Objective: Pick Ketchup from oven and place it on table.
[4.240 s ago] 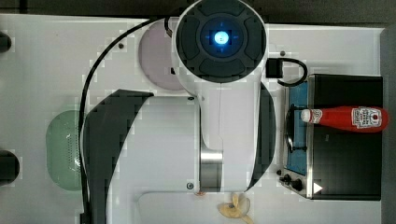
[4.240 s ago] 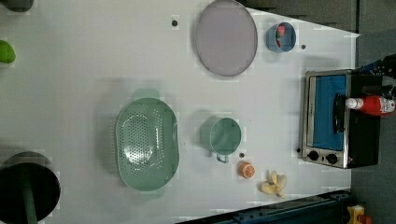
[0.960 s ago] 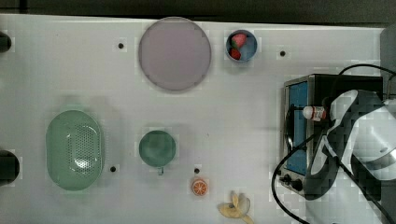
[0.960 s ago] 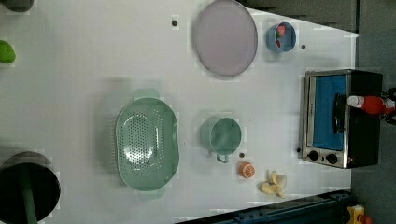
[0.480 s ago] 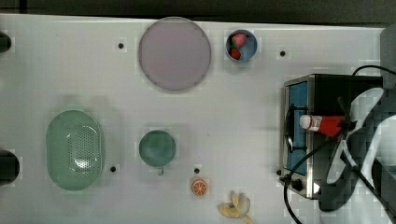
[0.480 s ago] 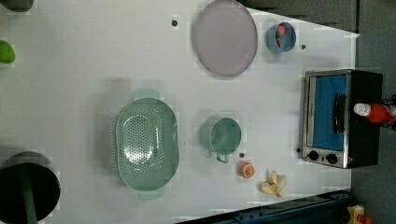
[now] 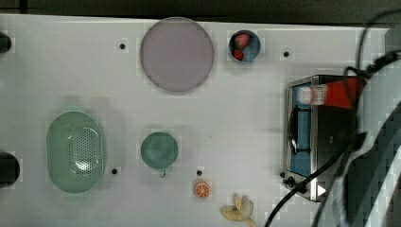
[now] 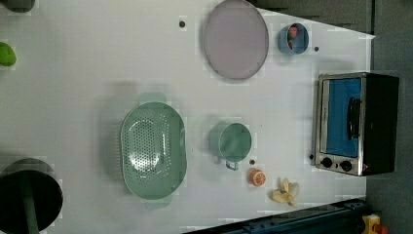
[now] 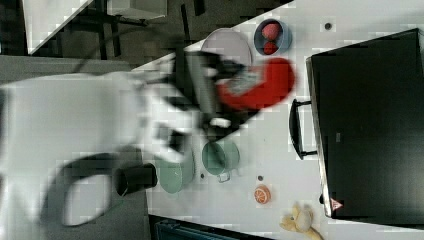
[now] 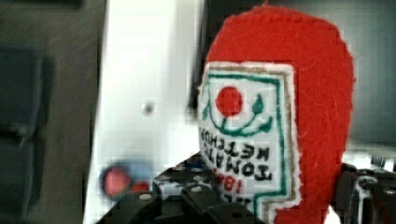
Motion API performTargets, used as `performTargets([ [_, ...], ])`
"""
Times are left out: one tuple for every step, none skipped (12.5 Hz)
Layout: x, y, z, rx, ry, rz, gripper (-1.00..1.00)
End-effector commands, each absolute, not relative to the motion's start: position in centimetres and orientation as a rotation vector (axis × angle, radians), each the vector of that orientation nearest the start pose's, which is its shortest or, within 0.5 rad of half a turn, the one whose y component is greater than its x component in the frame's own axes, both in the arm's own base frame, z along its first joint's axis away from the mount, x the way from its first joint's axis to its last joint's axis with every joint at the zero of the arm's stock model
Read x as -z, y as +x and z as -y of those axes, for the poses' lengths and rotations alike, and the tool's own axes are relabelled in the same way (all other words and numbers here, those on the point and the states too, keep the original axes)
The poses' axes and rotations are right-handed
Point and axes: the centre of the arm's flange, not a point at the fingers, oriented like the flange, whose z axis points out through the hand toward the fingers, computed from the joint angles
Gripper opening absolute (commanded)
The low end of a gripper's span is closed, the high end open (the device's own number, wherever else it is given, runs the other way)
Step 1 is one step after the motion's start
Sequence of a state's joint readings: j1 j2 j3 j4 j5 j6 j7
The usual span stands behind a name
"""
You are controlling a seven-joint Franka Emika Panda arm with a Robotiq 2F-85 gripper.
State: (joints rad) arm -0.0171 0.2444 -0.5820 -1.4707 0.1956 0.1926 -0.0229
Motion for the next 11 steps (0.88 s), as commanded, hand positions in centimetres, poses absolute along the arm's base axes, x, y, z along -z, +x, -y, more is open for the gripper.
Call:
performTargets([
  [-58.6,60.0,16.8,0.038,-2.544,-1.638,0.27],
  [-58.4,60.4,13.9,-0.013,-2.584,-1.573,0.27],
  [-58.0,60.7,11.2,-0.059,-2.621,-1.514,0.26],
  [-57.3,60.9,8.8,-0.101,-2.656,-1.463,0.26],
  [-56.3,61.1,7.0,-0.133,-2.694,-1.425,0.27],
  [-54.8,61.0,5.3,-0.170,-2.743,-1.396,0.26],
  [-52.8,60.8,4.0,-0.216,-2.799,-1.374,0.26],
  [-50.6,60.5,3.0,-0.252,-2.848,-1.359,0.26],
  [-48.2,60.2,2.4,-0.274,-2.887,-1.348,0.26],
  [-45.7,59.8,2.1,-0.301,-2.904,-1.346,0.26],
  [-43.1,59.2,2.0,-0.330,-2.909,-1.348,0.27],
])
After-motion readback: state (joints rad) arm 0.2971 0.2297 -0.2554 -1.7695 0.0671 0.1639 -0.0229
